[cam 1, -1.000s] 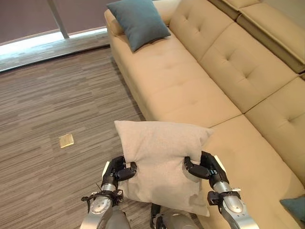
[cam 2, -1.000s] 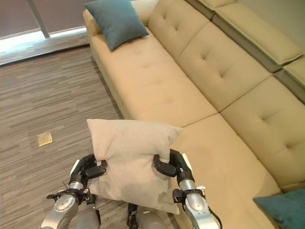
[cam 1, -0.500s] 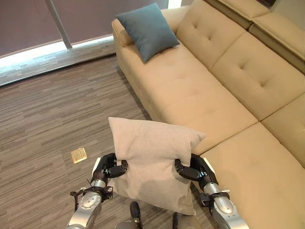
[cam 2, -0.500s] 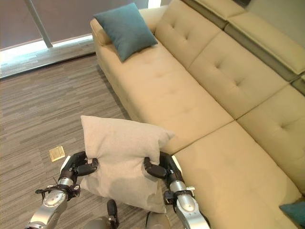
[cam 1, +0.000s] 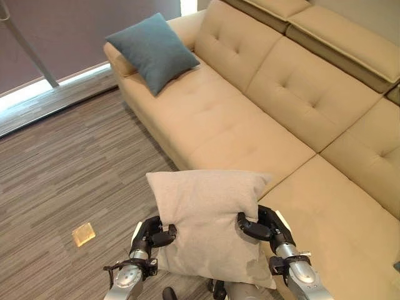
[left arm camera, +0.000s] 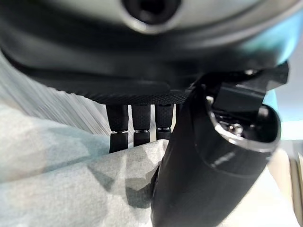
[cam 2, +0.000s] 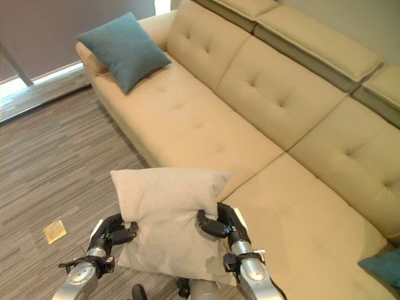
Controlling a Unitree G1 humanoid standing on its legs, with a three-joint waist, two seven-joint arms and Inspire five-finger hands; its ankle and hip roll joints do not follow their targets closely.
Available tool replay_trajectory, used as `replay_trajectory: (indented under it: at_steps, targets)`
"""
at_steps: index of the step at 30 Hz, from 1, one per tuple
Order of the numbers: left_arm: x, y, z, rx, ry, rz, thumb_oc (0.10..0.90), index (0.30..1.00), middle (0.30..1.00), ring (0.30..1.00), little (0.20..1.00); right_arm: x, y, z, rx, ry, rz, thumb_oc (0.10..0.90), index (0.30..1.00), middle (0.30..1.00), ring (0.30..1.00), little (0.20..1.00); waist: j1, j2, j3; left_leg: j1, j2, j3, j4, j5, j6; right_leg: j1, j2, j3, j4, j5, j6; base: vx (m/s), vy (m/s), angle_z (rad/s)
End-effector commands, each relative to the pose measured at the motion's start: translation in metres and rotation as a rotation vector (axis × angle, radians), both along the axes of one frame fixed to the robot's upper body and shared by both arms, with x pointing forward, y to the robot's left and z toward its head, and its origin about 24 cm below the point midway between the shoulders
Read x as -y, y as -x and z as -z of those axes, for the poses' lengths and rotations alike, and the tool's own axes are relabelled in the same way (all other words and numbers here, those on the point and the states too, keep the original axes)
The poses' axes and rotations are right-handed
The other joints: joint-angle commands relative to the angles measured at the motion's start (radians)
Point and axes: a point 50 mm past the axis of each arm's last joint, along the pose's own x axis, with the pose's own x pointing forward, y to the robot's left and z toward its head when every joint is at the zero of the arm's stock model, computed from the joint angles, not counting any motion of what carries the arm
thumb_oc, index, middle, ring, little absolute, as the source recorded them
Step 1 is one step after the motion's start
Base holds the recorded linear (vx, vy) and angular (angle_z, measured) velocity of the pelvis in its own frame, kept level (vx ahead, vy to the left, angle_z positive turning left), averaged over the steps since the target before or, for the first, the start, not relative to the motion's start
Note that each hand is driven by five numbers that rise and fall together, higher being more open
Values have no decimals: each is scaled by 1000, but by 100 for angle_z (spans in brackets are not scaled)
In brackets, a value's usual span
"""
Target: Pick up all the scattered cushions and arrange them neatly on the sofa.
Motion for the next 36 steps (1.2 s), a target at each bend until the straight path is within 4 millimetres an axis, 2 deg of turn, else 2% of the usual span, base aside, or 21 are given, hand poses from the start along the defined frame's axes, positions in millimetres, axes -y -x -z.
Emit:
replay_trajectory:
  at_steps: [1,2,3,4,6,7,8,9,10,11,12,13,14,17,21,22,27,29,31,33,36]
  targets:
    - [29,-24,-40,254,67,138,400,300,300,300,300,-12,-22,-62,345,-93,-51,400,300,300,300,300,-43,-8,-59,-34,6,18,343,-109,-45,101,28,102,-56,-53,52,272,-282,-56]
    - [30,-24,-40,254,68,143,400,300,300,300,300,-9,-20,-63,348,-81,-51,400,300,300,300,300,-39,-14,-50,-83,42,10,469,-64,-62,117,42,120,-57,-66,31,233,-341,-49]
    - [32,-24,-40,252,72,144,400,300,300,300,300,-4,-20,-63,347,-62,-35,400,300,300,300,300,-27,-43,-26,-167,47,4,641,11,-53,142,42,141,-64,-63,-8,122,-223,-59]
    - [33,-24,-40,252,72,144,400,300,300,300,300,-4,-20,-63,347,-62,-35,400,300,300,300,300,-27,-41,-26,-170,50,3,646,8,-54,141,44,140,-64,-64,-9,80,-169,-65]
    - [38,-23,-37,230,148,99,400,300,300,300,300,-4,-20,-61,332,-63,-12,400,300,300,300,300,-3,-54,-10,-328,-40,-91,674,-47,-11,166,60,229,-58,-80,-12,105,-46,-74]
    - [38,-23,-36,230,149,99,400,300,300,300,300,-4,-20,-61,332,-62,-12,400,300,300,300,300,-2,-53,-10,-327,-39,-90,675,-48,-11,166,60,230,-58,-81,-12,160,0,-85]
    - [39,-21,-36,226,156,98,400,300,300,300,300,-4,-19,-59,327,-63,-11,400,300,300,300,300,4,-58,-11,-350,-47,-111,621,-70,0,175,58,261,-56,-83,-3,249,68,-75]
    - [40,-19,-35,224,144,115,400,300,300,300,300,-2,-17,-56,313,-49,-3,400,300,300,300,300,13,-56,-12,-360,-60,-171,466,-80,18,189,59,297,-58,-90,8,249,67,-118]
    - [40,-19,-35,224,144,115,400,300,300,300,300,-2,-17,-56,313,-49,-2,400,300,300,300,300,15,-57,-11,-355,-61,-169,463,-79,19,191,58,298,-58,-91,9,322,125,-99]
    - [40,-19,-37,232,125,125,400,300,300,300,300,-1,-16,-52,300,-32,2,400,300,300,300,300,34,-40,-7,-341,-85,-301,203,2,8,207,83,342,-62,-95,18,256,82,-99]
    - [41,-19,-37,232,124,124,400,300,300,300,300,0,-16,-49,287,-22,1,400,300,300,300,300,40,-34,-5,-329,-89,-366,97,46,-5,219,96,370,-64,-101,20,347,90,-96]
    - [40,-20,-38,235,123,117,400,300,300,300,300,0,-16,-46,274,-18,8,400,300,300,300,300,44,-34,-4,-335,-86,-420,22,66,-10,230,103,400,-60,-110,20,185,21,-105]
    - [40,-20,-38,235,123,117,400,300,300,300,300,0,-16,-46,275,-18,8,400,300,300,300,300,43,-33,-5,-335,-86,-421,15,72,-10,228,104,399,-61,-108,20,212,9,-93]
    - [38,-23,-38,239,108,113,400,300,300,300,300,2,-18,-46,276,-34,17,400,300,300,300,300,46,-21,-11,-357,-90,-524,-111,103,-27,261,141,514,-64,-129,24,308,65,-87]
    - [38,-22,-34,224,101,114,400,300,300,300,300,2,-14,-45,272,-31,7,400,300,300,300,300,41,-2,-28,-314,-77,-504,-93,157,-39,272,128,544,-60,-138,31,264,171,-91]
    - [35,-23,-34,222,86,116,400,300,300,300,300,0,-14,-45,271,-35,0,400,300,300,300,300,35,1,-40,-308,-86,-487,-71,155,-26,275,110,571,-59,-140,44,339,291,-72]
    - [31,-23,-34,218,78,108,400,300,300,300,300,-5,-17,-48,280,-32,-23,400,300,300,300,300,32,0,-68,-288,-104,-411,-39,114,8,267,60,599,-20,-134,76,205,195,-47]
    - [27,-24,-35,218,68,102,400,300,300,300,300,-11,-20,-49,284,-40,-41,400,300,300,300,300,31,-2,-77,-258,-116,-355,-38,82,38,231,37,610,47,-90,116,194,216,-49]
    - [26,-25,-35,218,64,102,400,300,300,300,300,-12,-21,-49,287,-38,-44,400,300,300,300,300,31,-1,-80,-248,-118,-339,-42,73,47,217,30,608,68,-77,127,108,151,-50]
    - [22,-26,-36,223,55,87,400,300,300,300,300,-15,-23,-51,301,-34,-55,400,300,300,300,300,38,8,-79,-218,-116,-302,-53,55,63,173,-3,568,153,-35,151,110,181,-50]
    - [12,-26,-39,233,40,60,400,300,300,300,300,-21,-24,-52,312,-43,-59,400,300,300,300,300,49,30,-76,-170,-94,-245,-70,31,74,133,-99,397,235,2,161,93,148,-70]
